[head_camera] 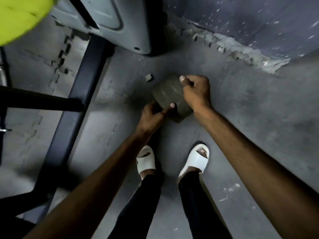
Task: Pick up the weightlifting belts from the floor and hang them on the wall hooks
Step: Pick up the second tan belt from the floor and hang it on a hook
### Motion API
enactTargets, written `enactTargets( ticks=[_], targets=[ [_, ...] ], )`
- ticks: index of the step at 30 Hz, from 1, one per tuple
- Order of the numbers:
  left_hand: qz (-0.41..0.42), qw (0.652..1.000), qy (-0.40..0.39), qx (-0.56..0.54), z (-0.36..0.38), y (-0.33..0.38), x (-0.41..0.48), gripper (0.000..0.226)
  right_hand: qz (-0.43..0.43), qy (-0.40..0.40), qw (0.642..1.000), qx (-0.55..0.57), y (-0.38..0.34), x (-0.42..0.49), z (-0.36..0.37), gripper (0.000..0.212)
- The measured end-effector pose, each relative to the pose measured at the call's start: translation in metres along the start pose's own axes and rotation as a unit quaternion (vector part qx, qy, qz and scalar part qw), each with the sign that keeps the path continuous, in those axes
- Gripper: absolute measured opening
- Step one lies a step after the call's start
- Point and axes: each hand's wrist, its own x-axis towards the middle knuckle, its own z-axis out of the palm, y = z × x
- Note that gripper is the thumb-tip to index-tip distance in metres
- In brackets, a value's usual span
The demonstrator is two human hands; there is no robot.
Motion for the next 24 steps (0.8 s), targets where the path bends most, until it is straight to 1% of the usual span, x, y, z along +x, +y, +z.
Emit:
enactTargets(
  ticks=[2, 4, 5, 6, 8, 9, 10, 11, 13, 16, 18, 20, 22, 24],
  targets=[
    [0.011, 0.999, -0.013, -0.037, -0.002, 0.027, -0.022, 0.028, 0.037, 0.006, 0.998, 0.05, -0.023, -0.014, -0.024, 0.038],
    [0.031, 0.998, -0.031, -0.046, -0.003, 0.058, -0.058, 0.029, 0.063, 0.002, 0.994, 0.085, -0.054, -0.037, -0.055, 0.05],
    [0.044, 0.997, -0.036, -0.042, -0.003, 0.071, -0.072, 0.029, 0.071, -0.001, 0.992, 0.108, -0.072, -0.047, -0.069, 0.052],
    [0.059, 0.997, -0.037, -0.039, -0.002, 0.087, -0.088, 0.028, 0.076, -0.005, 0.989, 0.13, -0.091, -0.059, -0.085, 0.049],
    [0.084, 0.995, -0.035, -0.042, -0.004, 0.118, -0.123, 0.028, 0.076, -0.025, 0.982, 0.17, -0.124, -0.084, -0.117, 0.029],
    [0.097, 0.994, -0.032, -0.044, -0.005, 0.134, -0.141, 0.032, 0.07, -0.042, 0.979, 0.187, -0.139, -0.098, -0.135, 0.02],
    [0.11, 0.992, -0.027, -0.047, -0.005, 0.148, -0.155, 0.035, 0.059, -0.064, 0.976, 0.2, -0.153, -0.111, -0.15, 0.015],
    [0.129, 0.99, -0.021, -0.049, -0.005, 0.164, -0.173, 0.036, 0.039, -0.08, 0.974, 0.207, -0.168, -0.126, -0.169, 0.017],
    [0.164, 0.985, -0.011, -0.059, -0.004, 0.199, -0.214, 0.032, -0.005, -0.111, 0.972, 0.208, -0.197, -0.163, -0.209, 0.023],
    [0.199, 0.975, -0.013, -0.094, -0.007, 0.258, -0.278, 0.024, -0.068, -0.145, 0.966, 0.202, -0.244, -0.216, -0.262, 0.024],
    [0.221, 0.968, -0.013, -0.116, -0.009, 0.3, -0.329, 0.013, -0.101, -0.145, 0.965, 0.194, -0.273, -0.255, -0.298, 0.023],
    [0.243, 0.963, -0.022, -0.115, -0.01, 0.341, -0.378, 0.018, -0.133, -0.143, 0.961, 0.197, -0.303, -0.289, -0.329, 0.025],
    [0.279, 0.951, -0.051, -0.123, -0.012, 0.381, -0.435, 0.02, -0.17, -0.141, 0.954, 0.203, -0.337, -0.33, -0.36, 0.03],
    [0.314, 0.938, -0.071, -0.127, -0.015, 0.418, -0.49, 0.016, -0.212, -0.131, 0.946, 0.206, -0.376, -0.37, -0.39, 0.032]
  ],
)
